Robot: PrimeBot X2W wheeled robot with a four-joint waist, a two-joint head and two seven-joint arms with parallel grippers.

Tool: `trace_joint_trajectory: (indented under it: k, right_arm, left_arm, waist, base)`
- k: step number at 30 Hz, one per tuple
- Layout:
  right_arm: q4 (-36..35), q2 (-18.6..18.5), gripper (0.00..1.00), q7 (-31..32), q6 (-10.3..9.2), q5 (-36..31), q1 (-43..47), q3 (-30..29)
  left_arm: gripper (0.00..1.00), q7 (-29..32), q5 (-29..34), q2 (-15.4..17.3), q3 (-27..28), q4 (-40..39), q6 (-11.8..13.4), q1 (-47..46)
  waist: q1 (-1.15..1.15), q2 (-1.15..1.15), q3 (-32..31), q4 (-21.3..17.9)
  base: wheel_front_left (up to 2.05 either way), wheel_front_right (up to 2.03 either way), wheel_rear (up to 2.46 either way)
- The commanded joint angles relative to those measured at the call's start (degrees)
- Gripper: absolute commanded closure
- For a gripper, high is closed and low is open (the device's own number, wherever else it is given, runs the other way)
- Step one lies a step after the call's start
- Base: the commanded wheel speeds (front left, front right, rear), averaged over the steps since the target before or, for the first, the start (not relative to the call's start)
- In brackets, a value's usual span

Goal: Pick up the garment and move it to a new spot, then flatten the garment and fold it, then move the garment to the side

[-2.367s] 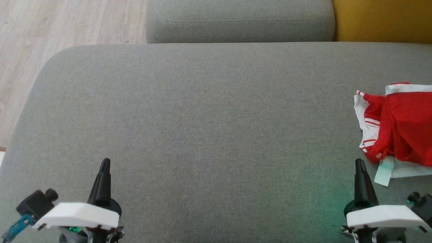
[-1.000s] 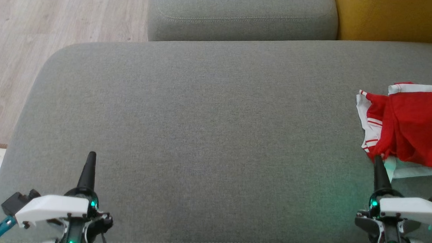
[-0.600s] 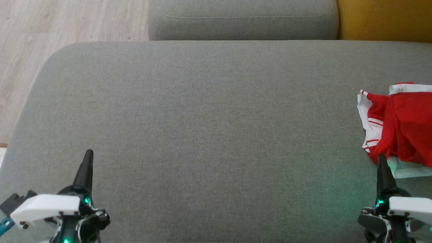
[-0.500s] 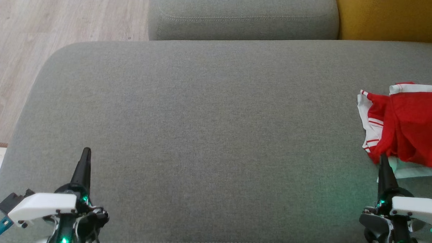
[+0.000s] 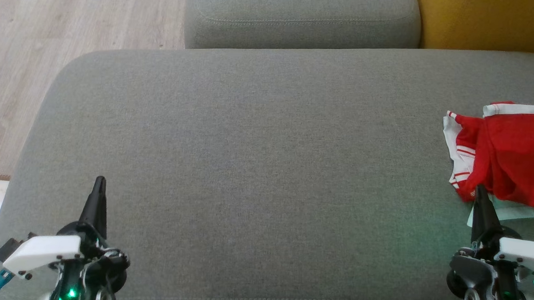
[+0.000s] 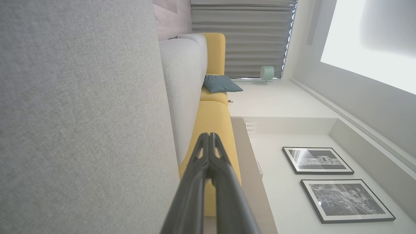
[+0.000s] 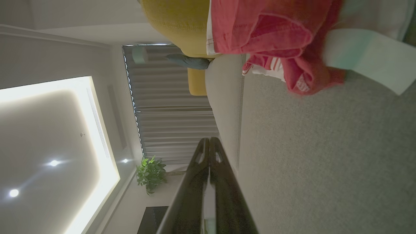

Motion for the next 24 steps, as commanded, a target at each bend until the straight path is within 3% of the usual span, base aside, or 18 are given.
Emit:
trace_joint_trajectory:
  k: [1,24]
  right_arm:
    - [-2.19,-0.76,1.0,0.35,-0.04,0.53,-2.77,1.01]
    - [-2.16,-0.42,1.0,0.74,-0.04,0.12,-2.81,0.52]
  left_arm:
    - [1.0,0.33,-0.36,0.93,1.94,-1.49,-0.41,-3.0]
    - [1.0,0.73,0.07,0.57,2.45,-1.46,-0.41,-3.04]
  waist:
    - [0.0,0.0,0.0,0.0]
    - [0.0,0.0,-0.01,0.0]
  base:
    - [0.0,0.0,0.0]
    - [0.0,0.0,0.0]
